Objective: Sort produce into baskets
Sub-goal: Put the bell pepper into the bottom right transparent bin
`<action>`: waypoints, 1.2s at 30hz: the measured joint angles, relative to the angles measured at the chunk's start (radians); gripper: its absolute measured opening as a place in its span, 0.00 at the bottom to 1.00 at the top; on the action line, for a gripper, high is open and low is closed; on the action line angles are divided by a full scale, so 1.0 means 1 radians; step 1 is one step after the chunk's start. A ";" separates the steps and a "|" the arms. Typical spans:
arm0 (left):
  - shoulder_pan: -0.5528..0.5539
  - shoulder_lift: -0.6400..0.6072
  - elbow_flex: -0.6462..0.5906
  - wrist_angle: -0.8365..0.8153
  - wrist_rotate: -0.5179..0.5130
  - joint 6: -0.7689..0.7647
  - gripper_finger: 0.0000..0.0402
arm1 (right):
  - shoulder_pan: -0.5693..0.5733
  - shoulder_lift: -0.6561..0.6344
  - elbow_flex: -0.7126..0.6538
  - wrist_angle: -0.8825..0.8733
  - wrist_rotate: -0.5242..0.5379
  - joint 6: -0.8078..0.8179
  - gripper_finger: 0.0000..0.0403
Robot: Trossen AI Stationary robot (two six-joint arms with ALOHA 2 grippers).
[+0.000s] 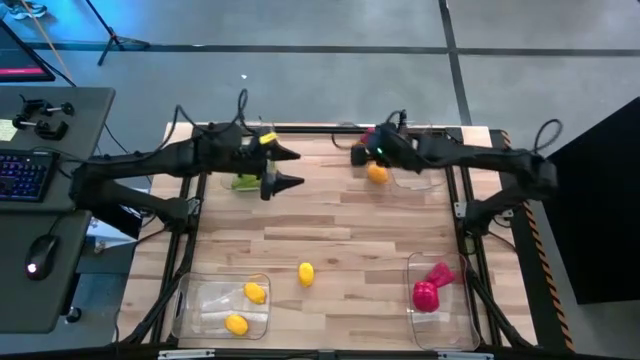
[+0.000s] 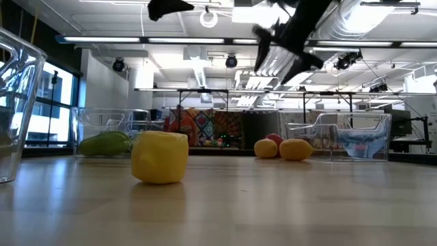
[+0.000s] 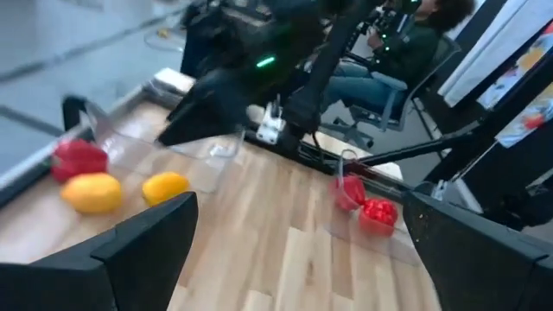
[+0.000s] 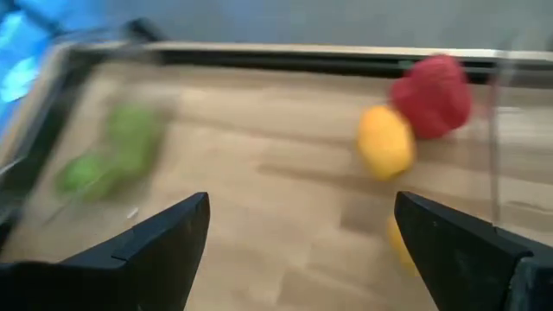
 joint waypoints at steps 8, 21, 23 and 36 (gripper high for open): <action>0.004 -0.033 0.000 -0.002 -0.015 0.019 0.98 | -0.230 0.192 0.073 0.009 -0.050 0.015 0.89; 0.004 0.010 0.000 -0.033 -0.014 -0.071 0.98 | -0.423 0.518 0.418 -0.201 -0.174 -0.346 0.89; 0.004 0.010 0.000 -0.041 -0.014 -0.084 0.98 | -0.431 0.546 0.457 -0.224 -0.195 -0.382 0.89; 0.004 0.010 0.000 -0.049 -0.023 -0.111 0.98 | -0.471 0.633 0.496 -0.284 -0.179 -0.435 0.33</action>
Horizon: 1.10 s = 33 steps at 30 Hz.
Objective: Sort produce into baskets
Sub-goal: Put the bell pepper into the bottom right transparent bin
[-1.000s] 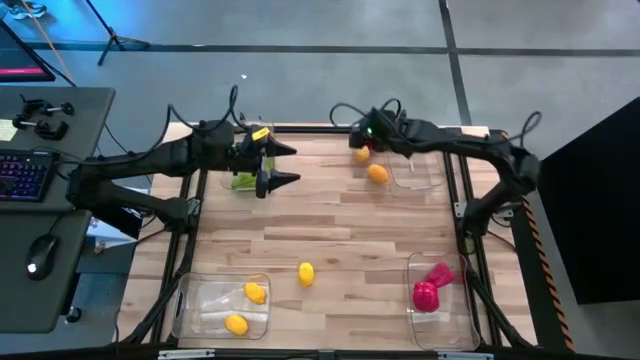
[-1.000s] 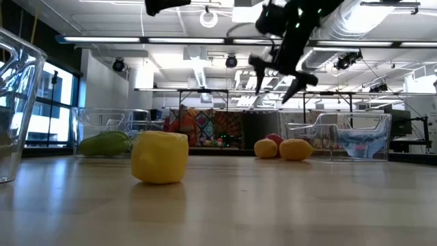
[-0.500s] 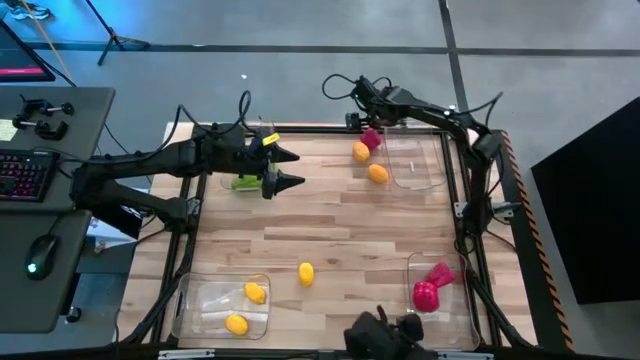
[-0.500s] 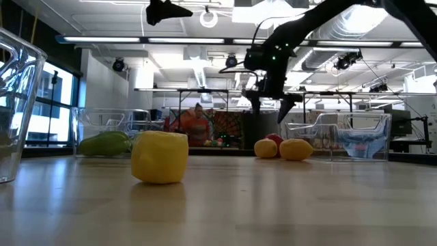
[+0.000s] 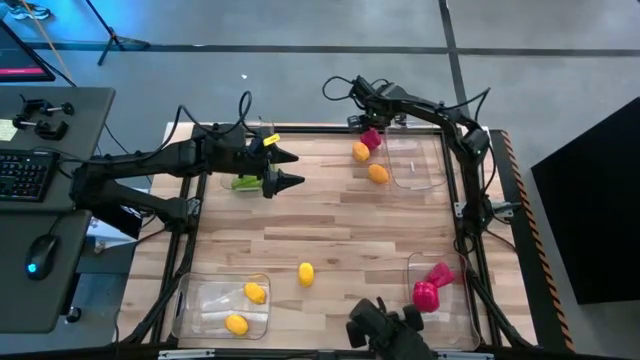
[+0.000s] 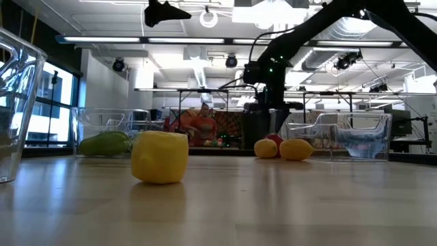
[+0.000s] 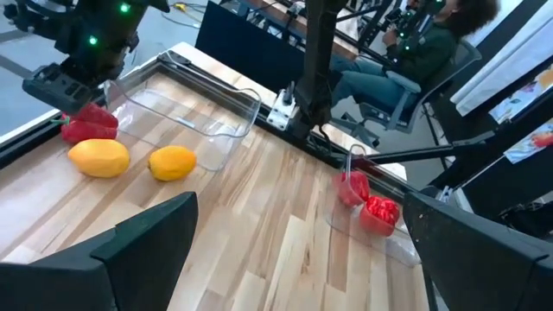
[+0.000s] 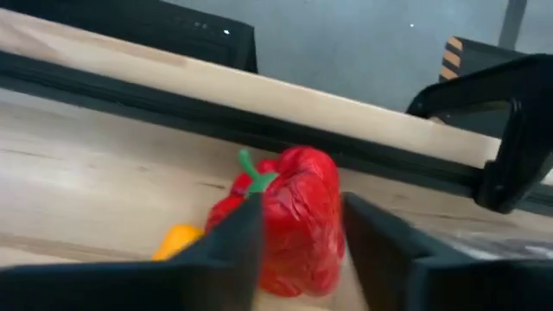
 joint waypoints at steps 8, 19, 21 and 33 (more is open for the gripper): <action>0.000 0.000 0.000 0.000 -0.001 0.001 0.98 | -0.002 0.002 -0.005 0.033 0.011 -0.058 0.06; 0.000 0.000 0.000 0.000 -0.003 0.001 0.98 | -0.004 0.001 -0.058 0.032 -0.012 -0.073 0.00; 0.000 0.000 0.000 0.000 -0.003 0.001 0.98 | 0.002 0.001 -0.055 0.028 -0.036 -0.073 0.01; 0.000 0.000 0.000 -0.009 -0.003 0.000 0.98 | 0.130 -0.013 -0.054 0.039 -0.170 -0.114 0.00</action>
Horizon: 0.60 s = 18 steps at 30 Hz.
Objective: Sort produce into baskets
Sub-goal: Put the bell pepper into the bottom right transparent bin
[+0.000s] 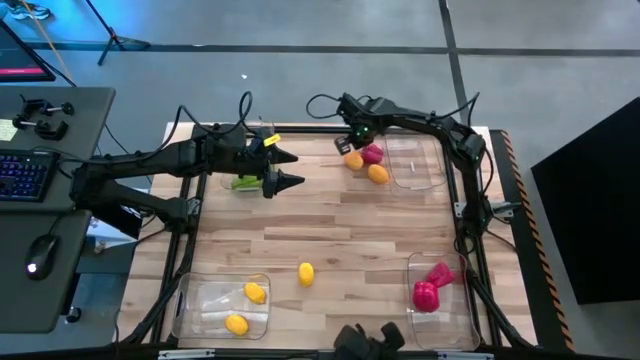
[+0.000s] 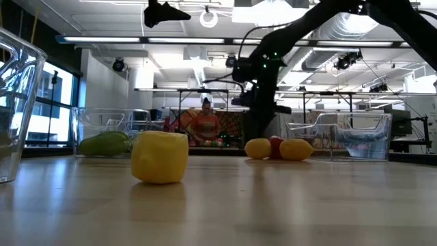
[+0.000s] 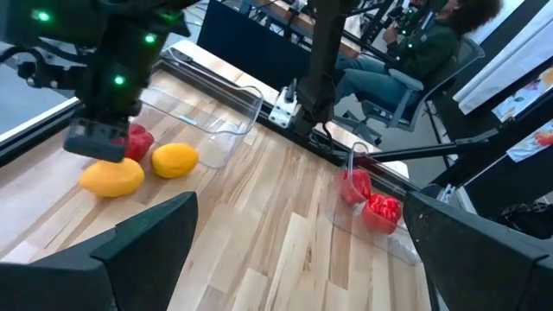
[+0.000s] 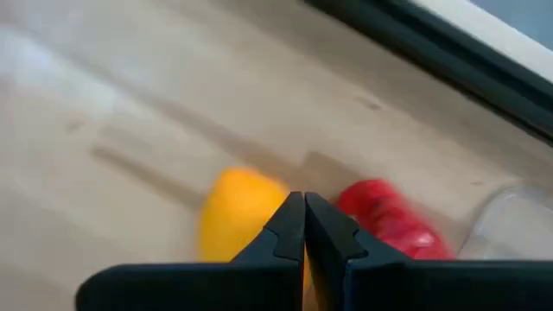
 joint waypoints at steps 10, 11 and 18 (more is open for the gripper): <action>0.000 0.000 0.000 -0.013 0.001 -0.001 0.98 | -0.042 -0.046 -0.001 -0.076 0.091 -0.032 0.00; 0.000 0.000 0.000 -0.016 0.001 -0.001 0.98 | -0.049 -0.046 -0.007 -0.078 0.107 -0.030 0.00; 0.000 0.000 0.000 -0.021 0.001 0.000 0.98 | -0.055 -0.045 -0.023 -0.151 0.166 -0.047 0.00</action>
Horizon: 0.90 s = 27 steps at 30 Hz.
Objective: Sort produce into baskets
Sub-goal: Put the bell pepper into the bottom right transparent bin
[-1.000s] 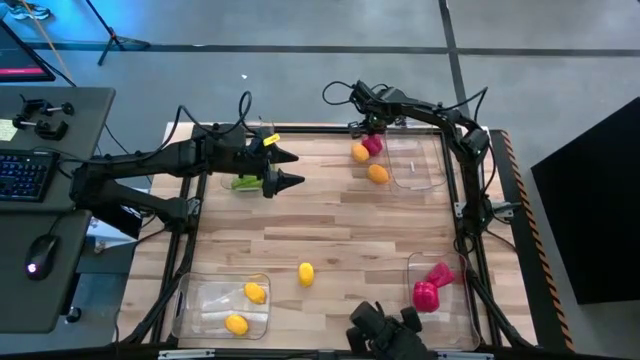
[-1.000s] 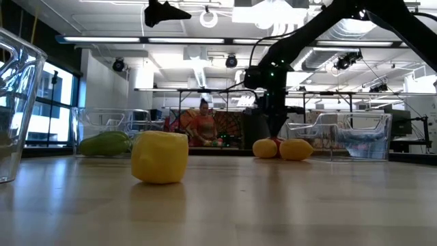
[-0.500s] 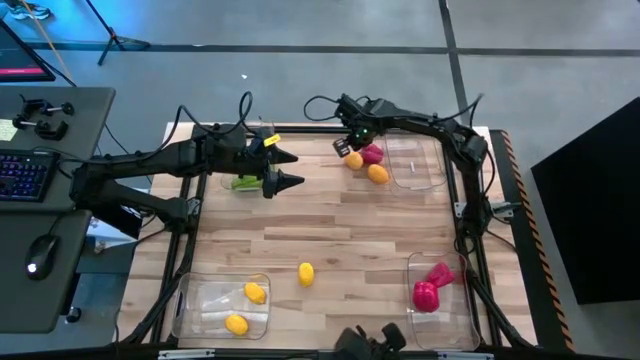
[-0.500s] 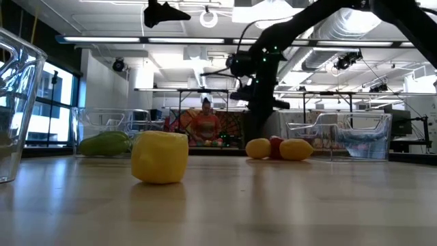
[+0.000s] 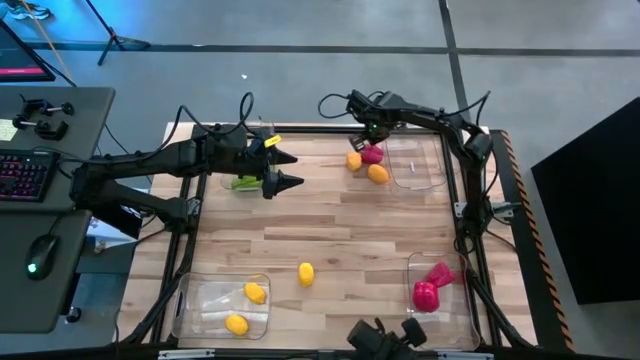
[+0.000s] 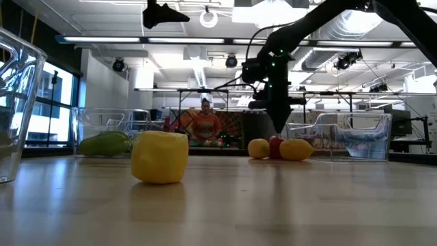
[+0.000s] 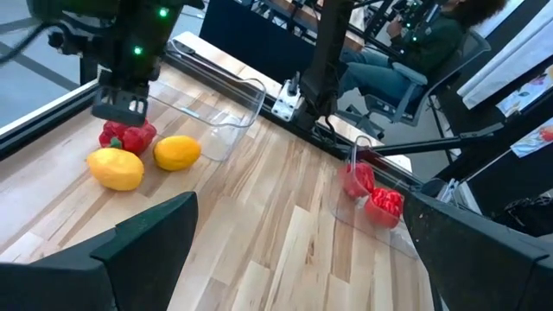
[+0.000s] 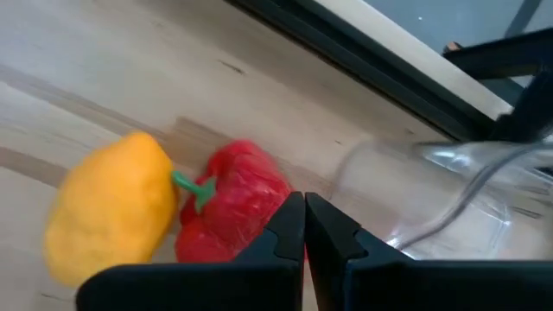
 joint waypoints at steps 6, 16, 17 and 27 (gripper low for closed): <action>-0.001 0.000 0.000 0.000 -0.036 0.008 0.98 | 0.001 0.002 0.000 -0.021 0.009 -0.015 0.00; -0.001 0.000 0.000 0.002 -0.043 -0.024 0.98 | 0.019 0.008 -0.002 -0.048 -0.035 -0.037 0.00; -0.002 -0.001 0.000 0.003 -0.041 -0.024 0.98 | 0.023 0.008 -0.002 -0.050 -0.035 -0.039 0.00; -0.033 -0.002 0.000 0.012 -0.038 -0.024 0.98 | 0.068 0.042 0.000 -0.053 -0.039 -0.016 0.00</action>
